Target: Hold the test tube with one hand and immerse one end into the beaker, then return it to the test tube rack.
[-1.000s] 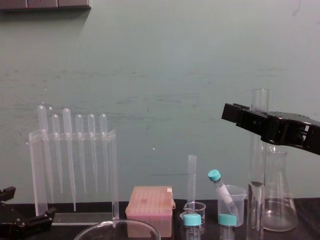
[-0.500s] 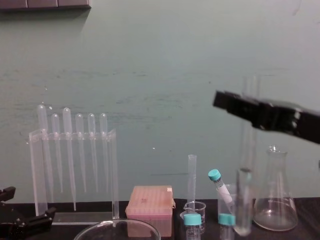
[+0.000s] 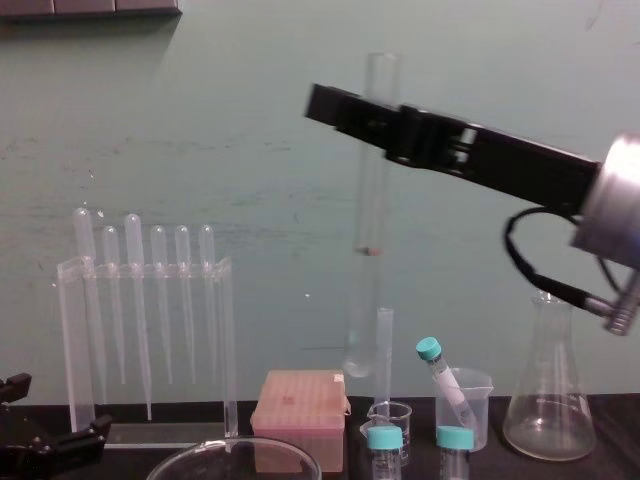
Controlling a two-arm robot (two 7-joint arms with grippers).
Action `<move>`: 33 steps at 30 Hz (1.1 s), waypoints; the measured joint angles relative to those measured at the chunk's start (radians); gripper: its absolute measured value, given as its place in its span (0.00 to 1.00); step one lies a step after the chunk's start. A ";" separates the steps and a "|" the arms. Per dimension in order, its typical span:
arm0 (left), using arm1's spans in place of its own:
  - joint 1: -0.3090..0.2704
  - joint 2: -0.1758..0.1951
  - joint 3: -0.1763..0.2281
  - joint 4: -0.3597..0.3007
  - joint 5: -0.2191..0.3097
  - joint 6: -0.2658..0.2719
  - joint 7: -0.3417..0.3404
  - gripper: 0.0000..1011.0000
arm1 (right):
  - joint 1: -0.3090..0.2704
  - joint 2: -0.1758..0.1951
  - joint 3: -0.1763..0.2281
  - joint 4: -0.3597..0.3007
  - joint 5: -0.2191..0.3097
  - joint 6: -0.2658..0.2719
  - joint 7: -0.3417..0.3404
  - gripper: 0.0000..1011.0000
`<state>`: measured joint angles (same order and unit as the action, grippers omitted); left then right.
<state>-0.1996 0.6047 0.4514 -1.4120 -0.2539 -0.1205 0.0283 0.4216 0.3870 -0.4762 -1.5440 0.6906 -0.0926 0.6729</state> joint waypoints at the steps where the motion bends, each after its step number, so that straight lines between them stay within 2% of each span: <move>1: 0.000 0.000 0.000 0.000 0.000 0.000 0.000 0.99 | 0.019 -0.009 -0.014 0.018 0.002 0.000 0.013 0.19; 11: 0.000 0.000 0.000 0.000 0.000 0.000 0.000 0.99 | 0.118 -0.067 -0.095 0.137 0.027 0.004 0.099 0.19; 17: 0.000 0.000 0.000 0.000 0.000 0.000 0.000 0.99 | 0.179 -0.112 -0.148 0.242 0.046 0.006 0.161 0.19; 18: 0.000 0.000 0.000 0.000 0.000 0.000 0.000 0.99 | 0.179 -0.112 -0.148 0.242 0.046 0.006 0.161 0.19; 20: 0.000 0.000 0.000 0.000 0.000 0.000 0.000 0.99 | 0.199 -0.130 -0.165 0.290 0.055 0.006 0.185 0.19; 23: 0.000 0.000 0.000 0.000 0.000 0.000 0.000 0.99 | 0.214 -0.145 -0.180 0.329 0.061 0.006 0.205 0.19; 33: 0.000 0.000 0.000 0.000 0.000 0.000 0.000 0.99 | 0.234 -0.185 -0.223 0.421 0.073 0.008 0.257 0.19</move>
<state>-0.1995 0.6047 0.4514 -1.4120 -0.2539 -0.1205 0.0283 0.6552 0.2024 -0.6988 -1.1233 0.7637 -0.0848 0.9300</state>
